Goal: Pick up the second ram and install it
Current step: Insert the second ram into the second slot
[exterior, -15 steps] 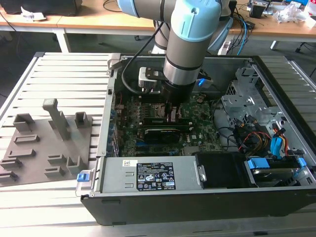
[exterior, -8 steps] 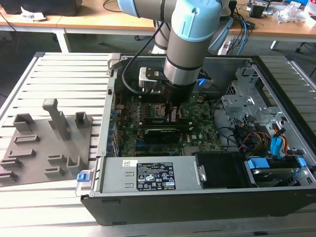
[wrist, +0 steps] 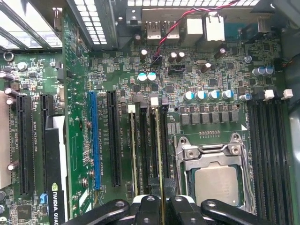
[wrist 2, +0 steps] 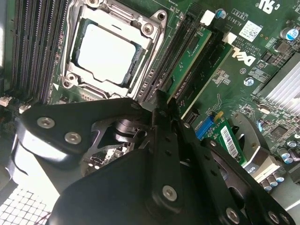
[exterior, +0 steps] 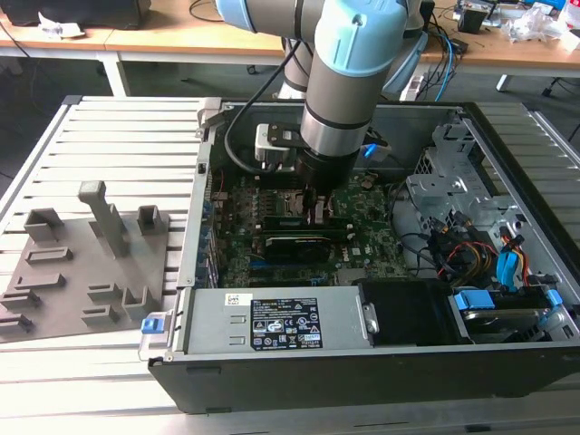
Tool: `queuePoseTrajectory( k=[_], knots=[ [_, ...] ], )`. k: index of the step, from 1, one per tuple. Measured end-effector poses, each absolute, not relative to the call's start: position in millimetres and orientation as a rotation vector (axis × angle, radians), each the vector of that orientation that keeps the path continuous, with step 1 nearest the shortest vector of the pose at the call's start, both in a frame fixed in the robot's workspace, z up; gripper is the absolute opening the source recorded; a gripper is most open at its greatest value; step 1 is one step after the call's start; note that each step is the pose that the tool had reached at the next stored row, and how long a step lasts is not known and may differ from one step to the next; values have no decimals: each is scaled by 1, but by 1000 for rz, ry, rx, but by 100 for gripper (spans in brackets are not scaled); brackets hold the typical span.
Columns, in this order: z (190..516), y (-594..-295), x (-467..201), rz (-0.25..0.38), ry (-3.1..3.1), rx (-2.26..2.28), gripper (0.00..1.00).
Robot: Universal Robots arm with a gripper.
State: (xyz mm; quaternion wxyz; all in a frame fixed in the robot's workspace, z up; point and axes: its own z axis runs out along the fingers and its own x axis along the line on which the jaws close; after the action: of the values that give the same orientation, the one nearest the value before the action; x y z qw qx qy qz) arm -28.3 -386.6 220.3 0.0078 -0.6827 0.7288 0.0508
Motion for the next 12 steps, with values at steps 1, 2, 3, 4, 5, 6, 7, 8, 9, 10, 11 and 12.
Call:
queuePoseTrajectory(
  k=[1,2,3,4,5,6,7,8,9,10,11,12],
  knots=[
    [220,-387,-28,159,2278,-2135,14],
    [218,-387,-28,159,2277,-2135,14],
    [218,-387,-28,159,2277,-2135,14],
    [218,-387,-28,159,2277,-2136,14],
    [218,-387,-28,159,2277,-2136,14],
    [218,-387,-28,159,2277,-2136,14],
    [219,-386,-28,160,2277,-2135,14],
    [219,-386,-28,160,2277,-2135,14],
    [219,-387,-28,159,2277,-2135,14],
    [220,-387,-28,159,2277,-2135,14],
    [220,-387,-28,159,2277,-2135,14],
    [220,-387,-28,159,2277,-2135,14]
  ],
)
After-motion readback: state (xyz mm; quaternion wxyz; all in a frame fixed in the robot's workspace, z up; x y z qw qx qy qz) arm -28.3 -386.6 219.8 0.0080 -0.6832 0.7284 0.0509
